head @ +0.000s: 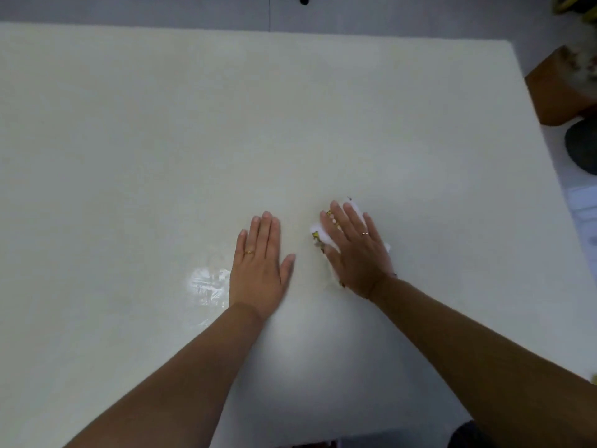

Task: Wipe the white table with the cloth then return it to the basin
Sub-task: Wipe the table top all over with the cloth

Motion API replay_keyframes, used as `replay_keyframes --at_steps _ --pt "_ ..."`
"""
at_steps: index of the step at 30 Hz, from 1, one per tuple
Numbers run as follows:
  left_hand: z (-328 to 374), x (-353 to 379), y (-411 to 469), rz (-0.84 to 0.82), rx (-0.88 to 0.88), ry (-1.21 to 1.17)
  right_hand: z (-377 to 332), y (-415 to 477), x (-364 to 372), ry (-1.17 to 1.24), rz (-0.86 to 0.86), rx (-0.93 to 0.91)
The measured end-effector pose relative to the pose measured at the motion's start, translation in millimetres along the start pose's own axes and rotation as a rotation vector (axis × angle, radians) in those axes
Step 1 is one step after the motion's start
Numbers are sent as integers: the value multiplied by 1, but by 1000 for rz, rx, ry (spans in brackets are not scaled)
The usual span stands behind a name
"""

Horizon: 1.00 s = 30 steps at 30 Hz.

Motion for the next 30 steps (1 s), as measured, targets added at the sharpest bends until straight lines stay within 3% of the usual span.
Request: replay_keyframes --at_steps 4,7,8,9,12,15,17,19,21,23,26,28,30 --pt "-2 4 0 27 16 -10 55 36 7 42 -78 402" --pt "-5 6 1 44 16 -6 41 56 3 169 -106 794" --pt "-5 7 0 38 16 -4 25 61 0 184 -117 833" --pt "-6 7 0 33 16 -1 7 68 -3 165 -111 783" --pt "-5 7 1 30 18 -1 -27 77 -14 57 -42 346" --pt "-5 6 2 16 19 -13 10 87 -15 1 32 25" --pt "-4 6 1 10 15 -19 47 98 -8 -29 -3 104" --pt "-4 6 1 7 10 -19 74 112 -4 18 -53 386" --pt "-4 5 1 10 6 -18 70 126 -4 81 -88 664" --pt "-4 6 2 7 5 -20 40 139 -9 101 -126 713" --pt "-3 6 1 2 1 -16 -14 145 -18 30 -48 299" --pt "-3 6 1 0 1 -16 -10 141 -22 11 -1 30" --pt "-4 6 1 1 4 -17 19 148 -21 -48 18 -110"
Point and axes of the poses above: each hand's wrist, its own y-axis towards the middle knuckle, its own x-axis out of the palm, z = x × y, the point moved 4 cm from there along y, towards the middle knuckle, and after that the axes turned 15 degrees about -y, right-handed, at the moved point
